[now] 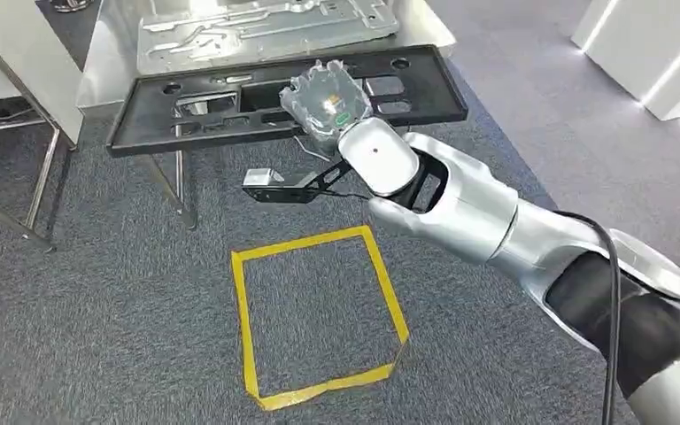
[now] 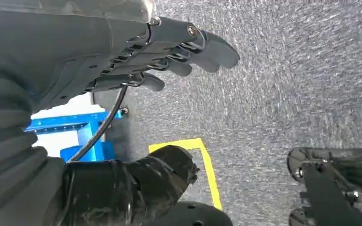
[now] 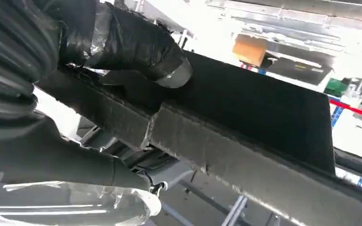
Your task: Take the parts from the cabinet and place them on the table.
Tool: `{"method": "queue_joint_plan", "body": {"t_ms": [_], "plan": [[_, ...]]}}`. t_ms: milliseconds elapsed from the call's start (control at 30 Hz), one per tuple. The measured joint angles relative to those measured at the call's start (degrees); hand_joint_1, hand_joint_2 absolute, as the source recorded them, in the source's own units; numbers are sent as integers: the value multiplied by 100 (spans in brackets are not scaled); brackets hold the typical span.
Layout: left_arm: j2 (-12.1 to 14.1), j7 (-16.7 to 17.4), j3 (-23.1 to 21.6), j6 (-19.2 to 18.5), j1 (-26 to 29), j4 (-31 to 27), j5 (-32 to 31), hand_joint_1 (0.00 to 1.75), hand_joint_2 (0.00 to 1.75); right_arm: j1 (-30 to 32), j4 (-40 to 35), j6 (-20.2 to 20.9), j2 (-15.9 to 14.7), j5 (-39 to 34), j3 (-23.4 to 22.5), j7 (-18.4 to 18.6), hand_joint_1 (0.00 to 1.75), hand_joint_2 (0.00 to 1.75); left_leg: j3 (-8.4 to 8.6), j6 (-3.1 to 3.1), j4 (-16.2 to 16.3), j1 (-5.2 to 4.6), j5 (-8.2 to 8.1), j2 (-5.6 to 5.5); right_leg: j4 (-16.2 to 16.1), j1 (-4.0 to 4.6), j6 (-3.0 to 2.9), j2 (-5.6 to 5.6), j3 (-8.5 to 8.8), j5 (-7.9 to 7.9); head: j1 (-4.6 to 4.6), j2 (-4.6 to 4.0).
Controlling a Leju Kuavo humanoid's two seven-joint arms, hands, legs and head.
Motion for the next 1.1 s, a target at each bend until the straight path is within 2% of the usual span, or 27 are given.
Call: {"method": "queue_joint_plan", "body": {"t_ms": [33, 67, 100, 133, 167, 200, 233, 267, 300, 367, 400, 433, 533, 567, 600, 633, 700, 733, 767, 800, 867, 900, 933, 1033, 1067, 1100], "plan": [[2, 24, 0, -26, 6, 0, 9, 0, 175, -3, -9, 0, 0, 15, 0, 0, 175, 175, 16, 24, -53, 1, 18, -5, -35, 9, 37, 0, 20, 7, 0, 0], [0, 41, 0, -43, 14, 0, 17, 0, 175, -1, -15, 0, -15, 30, -15, 0, 175, 175, 106, 61, -183, 96, 80, 1, 18, 15, 70, -6, -6, -32, 13, 0], [-9, 54, 0, -55, 15, 0, 31, 0, 175, -14, -22, 4, -24, 39, -20, 0, 175, 175, 142, 80, -225, 69, 85, -1, 193, 38, 75, 3, -70, -152, 37, 0], [-11, 61, 0, -57, 8, 0, 48, 0, 175, -39, -22, 13, -28, 48, -22, 0, 175, 175, 145, 128, -224, 64, 85, 4, 583, 35, 65, 13, -256, -378, 46, 0], [-11, 70, 0, -68, 2, 0, 63, 0, 175, -42, -22, 26, -35, 63, -24, 2, 175, 175, 145, 130, -208, 57, 82, 2, 1052, 40, 66, 13, -483, -584, 42, 0], [-15, 70, 0, -70, -1, -2, 74, 0, 175, -29, -22, 37, -35, 63, -22, -2, 175, 175, 146, 144, -197, 49, 65, -3, 1458, 38, 70, 12, -697, -724, 42, 0], [-18, 70, 0, -70, 0, 0, 76, 0, 175, -6, -20, 46, -35, 63, -22, -2, 175, 175, 148, 149, -189, 45, 59, -15, 1702, 38, 74, 12, -843, -755, 39, 0], [-20, 68, 0, -70, 2, 0, 81, 0, 175, 4, -15, 52, -39, 63, -22, -2, 175, 175, 147, 147, -168, 44, 43, -36, 1686, 38, 76, 12, -875, -658, 42, 0], [-20, 68, 0, -72, 4, 0, 85, 0, 175, 2, -15, 68, -42, 63, -22, -2, 175, 175, 147, 138, -138, 45, 20, -56, 1392, 36, 72, 11, -756, -414, 44, 0], [-22, 53, 0, -76, 8, 0, 102, 0, 175, -25, -15, 70, -42, 70, -22, -2, 175, 175, 148, 96, -38, 45, -48, -96, 374, 34, 45, 13, -279, 118, 46, 0], [-22, 20, 0, -90, 15, 0, 116, 0, 175, -32, -15, 72, -42, 77, -22, -2, 175, 175, 117, 67, 11, 50, -80, -106, 128, 37, 20, 36, -165, 52, 39, 0], [-20, 9, 0, -111, 9, 0, 133, 0, 175, -55, -17, 101, -31, 83, -22, -7, 175, 175, 62, 32, 88, -1, -102, -121, 94, 49, 16, 32, -162, 78, 33, 0], [-15, 11, 2, -227, 13, 0, 181, 0, 175, -202, -15, 491, -24, -104, -22, -103, 175, 175, 49, -37, 51, 25, -77, -124, 111, 78, -50, 29, -188, 90, 37, 0], [20, 20, 2, -255, 19, 2, 194, 0, 175, -345, -15, 649, -22, -260, -20, -129, 175, 175, 46, -58, 65, 13, -97, -131, 76, 21, -82, 14, -178, 110, 39, 0], [2, 33, 2, -264, 32, 0, 199, 0, 175, -505, -4, 770, -24, -396, -22, -136, 175, 175, -14, -108, 180, 20, -202, -102, 61, 9, -108, 10, -167, 118, 24, 0], [0, 37, 2, -271, 30, 2, 203, 0, 175, -674, -2, 859, -22, -511, -26, -136, 175, 175, -154, -158, 492, 37, -407, -76, 61, -4, -137, 8, -173, 121, -6, 0], [7, 55, 4, -271, 29, 2, 210, 0, 175, -913, 0, 933, -20, -625, -28, -142, 175, 175, -573, -226, 1412, 88, -808, -48, 61, -3, -140, 9, -171, 117, -2, 0], [7, 57, 4, -271, 30, 2, 212, 0, 175, -969, 2, 949, -20, -645, -26, -142, 175, 175, -741, -243, 1742, 102, -889, -44, 63, -3, -142, 6, -168, 113, -2, 0], [4, 59, 4, -271, 31, 2, 212, 0, 175, -993, 7, 957, -20, -662, -26, -142, 175, 175, -803, -248, 1837, 114, -844, -41, 62, -5, -141, 2, -154, 107, 0, 0], [4, 65, 4, -271, 31, 2, 223, 0, 175, -1011, 13, 955, -20, -678, -26, -146, 175, 175, -727, -248, 1641, 121, -674, -40, 62, -8, -133, -2, -143, 98, 2, 0], [7, 72, 4, -277, 30, 2, 234, 0, 175, -1072, 17, 951, -15, -695, -26, -144, 175, 175, -249, -210, 661, 124, -157, -35, 64, -15, -110, -2, -111, 78, 0, 0], [7, 83, 4, -284, 28, 2, 245, 0, 175, -1129, 20, 951, -13, -715, -26, -127, 175, 175, -2, -166, 161, 116, 4, -20, 59, -17, -99, -3, -101, 72, -2, 0], [9, 90, 7, -284, 24, 2, 251, 0, 175, -1200, 24, 951, -15, -754, -26, -100, 175, 175, 93, -142, 19, 73, -97, -17, 58, 13, -63, -1, -117, 65, 2, 0], [9, 120, 17, -284, 29, 2, 293, 0, 175, -1318, 48, 953, -15, -891, -26, -57, 175, 175, 59, -64, 15, 43, -82, -35, -3, -14, 52, -3, -101, 93, 2, 0], [9, 124, 17, -284, 32, 2, 295, 0, 175, -1339, 50, 953, -17, -931, -26, -55, 175, 175, 102, -20, -61, 50, -50, -35, -43, 14, 103, 0, -72, 101, 2, 0], [2, 137, 17, -277, 40, 2, 299, 0, 175, -1342, 59, 951, -31, -973, -26, -55, 175, 175, 172, 20, -148, 96, -8, -11, 45, -8, 118, -2, -96, 37, 11, 0]]}}
